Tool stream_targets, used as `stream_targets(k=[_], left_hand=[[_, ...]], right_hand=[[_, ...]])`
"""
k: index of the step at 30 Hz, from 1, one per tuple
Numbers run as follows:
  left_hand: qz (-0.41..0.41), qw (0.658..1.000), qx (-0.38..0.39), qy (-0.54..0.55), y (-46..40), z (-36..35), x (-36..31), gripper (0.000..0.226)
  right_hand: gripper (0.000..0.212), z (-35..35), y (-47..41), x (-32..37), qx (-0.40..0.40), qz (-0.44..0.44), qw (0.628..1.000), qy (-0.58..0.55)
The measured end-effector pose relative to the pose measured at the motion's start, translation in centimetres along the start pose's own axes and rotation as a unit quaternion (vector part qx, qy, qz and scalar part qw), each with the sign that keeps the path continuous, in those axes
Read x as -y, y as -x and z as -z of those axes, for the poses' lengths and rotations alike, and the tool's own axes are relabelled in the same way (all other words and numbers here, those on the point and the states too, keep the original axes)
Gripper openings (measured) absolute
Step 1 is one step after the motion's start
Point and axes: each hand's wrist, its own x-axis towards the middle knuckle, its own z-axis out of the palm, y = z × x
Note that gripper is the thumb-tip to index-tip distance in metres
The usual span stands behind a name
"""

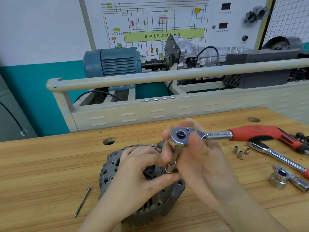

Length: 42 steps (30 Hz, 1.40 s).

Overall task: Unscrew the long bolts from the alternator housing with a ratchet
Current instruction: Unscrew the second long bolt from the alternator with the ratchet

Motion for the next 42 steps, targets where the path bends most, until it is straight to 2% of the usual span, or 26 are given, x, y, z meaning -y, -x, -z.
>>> stream_targets(k=[5, 9, 17, 19, 22, 24, 29, 34, 38, 42], left_hand=[[-0.010, 1.000, 0.004, 0.028, -0.02, 0.30, -0.15, 0.009], [-0.017, 0.999, 0.026, 0.028, 0.02, 0.47, -0.06, 0.009], [-0.016, 1.000, 0.009, 0.024, -0.05, 0.26, -0.12, 0.008], [-0.008, 1.000, 0.005, 0.027, -0.04, 0.19, -0.06, 0.015], [0.005, 1.000, 0.006, 0.005, -0.02, 0.04, 0.12, 0.039], [0.013, 1.000, 0.006, 0.000, -0.06, 0.03, 0.20, 0.044], [0.008, 0.999, 0.030, 0.029, -0.22, 0.28, 0.14, 0.035], [0.023, 0.999, 0.028, 0.009, 0.04, 0.39, 0.03, 0.040], [0.024, 1.000, 0.012, -0.001, -0.03, 0.28, -0.19, 0.019], [0.020, 1.000, 0.003, -0.007, -0.15, 0.14, -0.18, 0.015]], right_hand=[[0.037, -0.07, -0.17, -0.10, 0.008, -0.018, 1.000, 0.002], [0.038, 0.01, -0.19, -0.14, 0.017, -0.024, 1.000, -0.007], [0.034, 0.01, -0.19, -0.05, 0.018, -0.016, 1.000, -0.006], [0.032, -0.07, -0.15, 0.01, 0.024, -0.005, 1.000, 0.000], [0.033, -0.01, 0.05, 0.00, 0.013, 0.001, 1.000, 0.009], [0.033, 0.01, 0.09, -0.07, 0.005, 0.000, 1.000, 0.012], [0.031, 0.15, -0.37, -0.17, -0.003, -0.001, 1.000, -0.002], [0.037, 0.51, -0.44, -0.24, -0.009, -0.010, 0.999, -0.030], [0.032, 0.37, -0.37, -0.31, -0.020, 0.007, 1.000, -0.018], [0.034, 0.61, -0.37, -0.24, -0.043, 0.016, 0.999, -0.023]])
